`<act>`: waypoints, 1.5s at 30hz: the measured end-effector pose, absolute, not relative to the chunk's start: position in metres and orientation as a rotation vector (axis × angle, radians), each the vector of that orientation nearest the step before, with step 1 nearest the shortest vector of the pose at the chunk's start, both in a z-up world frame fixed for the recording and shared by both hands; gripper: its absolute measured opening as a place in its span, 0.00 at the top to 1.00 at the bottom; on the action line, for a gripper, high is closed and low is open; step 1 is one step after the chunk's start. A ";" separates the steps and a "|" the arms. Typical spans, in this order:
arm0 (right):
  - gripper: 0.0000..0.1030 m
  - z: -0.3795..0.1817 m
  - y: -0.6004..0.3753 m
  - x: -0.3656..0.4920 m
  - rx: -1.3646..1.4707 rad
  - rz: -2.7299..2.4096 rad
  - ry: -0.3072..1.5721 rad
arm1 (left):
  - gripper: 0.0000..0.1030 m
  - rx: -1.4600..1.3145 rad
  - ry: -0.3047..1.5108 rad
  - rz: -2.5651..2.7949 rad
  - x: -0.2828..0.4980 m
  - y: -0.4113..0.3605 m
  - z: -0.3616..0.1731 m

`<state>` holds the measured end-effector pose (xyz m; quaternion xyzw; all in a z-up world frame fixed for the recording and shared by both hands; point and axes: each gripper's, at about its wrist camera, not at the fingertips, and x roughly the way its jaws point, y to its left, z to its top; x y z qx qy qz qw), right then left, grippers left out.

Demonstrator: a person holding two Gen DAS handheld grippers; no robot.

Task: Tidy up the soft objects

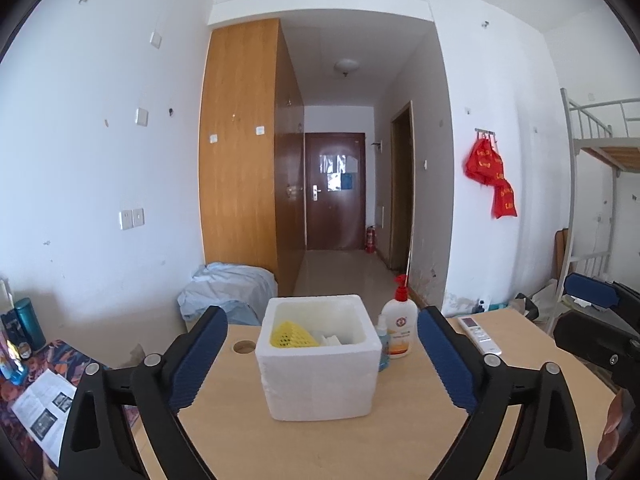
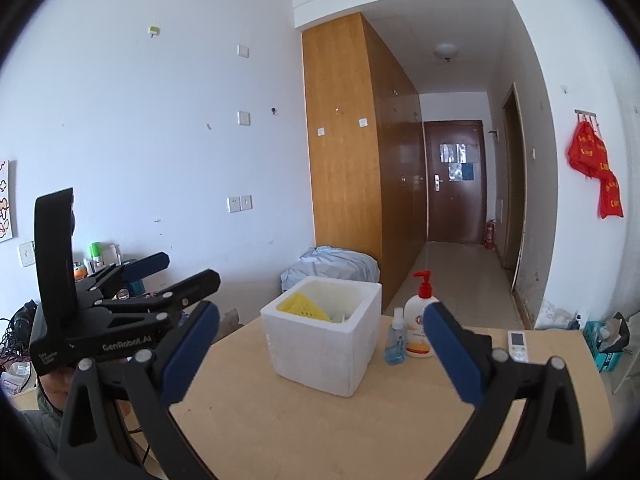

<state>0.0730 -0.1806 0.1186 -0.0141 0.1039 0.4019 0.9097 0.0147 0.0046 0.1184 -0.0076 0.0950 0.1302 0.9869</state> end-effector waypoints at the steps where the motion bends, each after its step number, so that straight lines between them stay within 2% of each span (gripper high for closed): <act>1: 0.00 0.117 -0.183 0.070 -0.027 0.828 0.215 | 0.06 -0.015 0.188 0.259 0.011 0.001 0.117; 7: 0.00 0.113 -0.198 0.055 -0.014 0.817 0.215 | 0.00 -0.013 0.167 0.256 -0.008 -0.008 0.110; 22: 0.00 0.082 -0.223 0.014 0.006 0.750 0.172 | 0.00 0.012 0.145 0.236 -0.050 -0.032 0.069; 32: 0.00 0.053 -0.232 -0.006 0.033 0.704 0.149 | 0.00 -0.044 0.078 0.255 -0.079 -0.030 0.033; 45: 0.00 0.023 -0.241 -0.026 0.040 0.646 0.131 | 0.00 -0.093 0.083 0.227 -0.096 -0.031 0.008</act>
